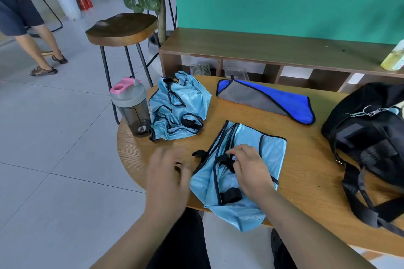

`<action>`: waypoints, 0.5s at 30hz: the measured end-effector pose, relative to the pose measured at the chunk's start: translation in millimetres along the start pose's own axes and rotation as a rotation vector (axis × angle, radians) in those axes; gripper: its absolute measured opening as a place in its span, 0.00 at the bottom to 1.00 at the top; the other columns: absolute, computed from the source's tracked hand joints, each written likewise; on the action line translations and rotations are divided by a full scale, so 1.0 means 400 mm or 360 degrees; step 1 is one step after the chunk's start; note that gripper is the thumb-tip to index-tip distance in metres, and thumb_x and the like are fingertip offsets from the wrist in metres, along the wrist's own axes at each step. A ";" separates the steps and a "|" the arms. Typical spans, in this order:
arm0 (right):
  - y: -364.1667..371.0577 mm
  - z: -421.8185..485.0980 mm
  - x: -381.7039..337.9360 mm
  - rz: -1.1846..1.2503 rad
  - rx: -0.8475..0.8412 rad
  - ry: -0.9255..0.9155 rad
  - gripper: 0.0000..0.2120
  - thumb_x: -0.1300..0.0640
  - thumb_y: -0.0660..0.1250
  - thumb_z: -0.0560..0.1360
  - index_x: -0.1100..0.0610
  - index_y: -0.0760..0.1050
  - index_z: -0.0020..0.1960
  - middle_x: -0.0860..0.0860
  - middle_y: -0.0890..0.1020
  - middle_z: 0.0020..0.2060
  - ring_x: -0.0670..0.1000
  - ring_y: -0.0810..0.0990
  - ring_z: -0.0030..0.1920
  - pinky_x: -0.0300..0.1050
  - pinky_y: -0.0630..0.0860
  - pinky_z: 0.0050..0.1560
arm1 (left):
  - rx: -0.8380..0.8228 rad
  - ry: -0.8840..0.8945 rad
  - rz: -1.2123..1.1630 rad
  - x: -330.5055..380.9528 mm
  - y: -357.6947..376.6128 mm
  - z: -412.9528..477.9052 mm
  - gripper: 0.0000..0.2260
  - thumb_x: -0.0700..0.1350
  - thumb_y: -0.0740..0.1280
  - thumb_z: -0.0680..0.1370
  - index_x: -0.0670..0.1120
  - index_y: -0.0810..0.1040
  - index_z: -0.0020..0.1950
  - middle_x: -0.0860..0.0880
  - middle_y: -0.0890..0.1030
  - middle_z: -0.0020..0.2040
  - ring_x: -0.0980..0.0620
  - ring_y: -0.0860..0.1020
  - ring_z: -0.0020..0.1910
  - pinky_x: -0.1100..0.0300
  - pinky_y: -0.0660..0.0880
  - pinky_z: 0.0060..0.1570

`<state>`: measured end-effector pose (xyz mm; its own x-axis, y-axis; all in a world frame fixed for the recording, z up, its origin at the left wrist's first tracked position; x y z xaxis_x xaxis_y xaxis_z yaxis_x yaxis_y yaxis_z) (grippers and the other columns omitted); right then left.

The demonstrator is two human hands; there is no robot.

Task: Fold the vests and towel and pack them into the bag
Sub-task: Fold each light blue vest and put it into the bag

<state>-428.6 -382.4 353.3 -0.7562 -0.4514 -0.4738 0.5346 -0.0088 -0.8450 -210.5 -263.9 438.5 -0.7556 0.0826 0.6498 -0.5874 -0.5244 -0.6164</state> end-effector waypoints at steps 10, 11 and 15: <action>-0.010 -0.003 0.012 0.0222 -0.0018 0.0101 0.17 0.62 0.57 0.84 0.51 0.78 0.68 0.43 0.77 0.62 0.45 0.73 0.65 0.47 0.75 0.65 | -0.0844 0.0118 0.0412 0.048 0.213 -0.141 0.29 0.62 0.69 0.79 0.58 0.64 0.78 0.59 0.71 0.63 0.57 0.71 0.64 0.62 0.68 0.65; -0.012 -0.003 0.017 0.0270 -0.0013 0.0123 0.17 0.61 0.57 0.85 0.51 0.78 0.68 0.42 0.77 0.61 0.45 0.73 0.65 0.47 0.75 0.65 | -0.0835 0.0030 0.0305 0.038 0.209 -0.140 0.29 0.59 0.72 0.79 0.59 0.65 0.77 0.60 0.71 0.62 0.60 0.71 0.62 0.64 0.69 0.64; -0.018 -0.002 0.023 0.0358 -0.0010 0.0153 0.17 0.60 0.56 0.86 0.49 0.78 0.68 0.40 0.77 0.60 0.43 0.73 0.64 0.45 0.74 0.66 | -0.0837 -0.0292 -0.0142 0.001 0.199 -0.143 0.30 0.49 0.76 0.77 0.67 0.65 0.71 0.63 0.73 0.55 0.64 0.74 0.53 0.73 0.71 0.51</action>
<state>-439.8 -385.7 354.8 -0.6510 -0.3544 -0.6712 0.6914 0.0882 -0.7171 -274.2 -257.1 364.2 -0.6611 -0.0660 0.7474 -0.7477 -0.0250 -0.6636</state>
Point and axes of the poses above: each hand's wrist, its own z-axis towards the middle knuckle, its own y-axis out of the palm, x = y × z, the point moved 10 cm from there along z, towards the middle knuckle
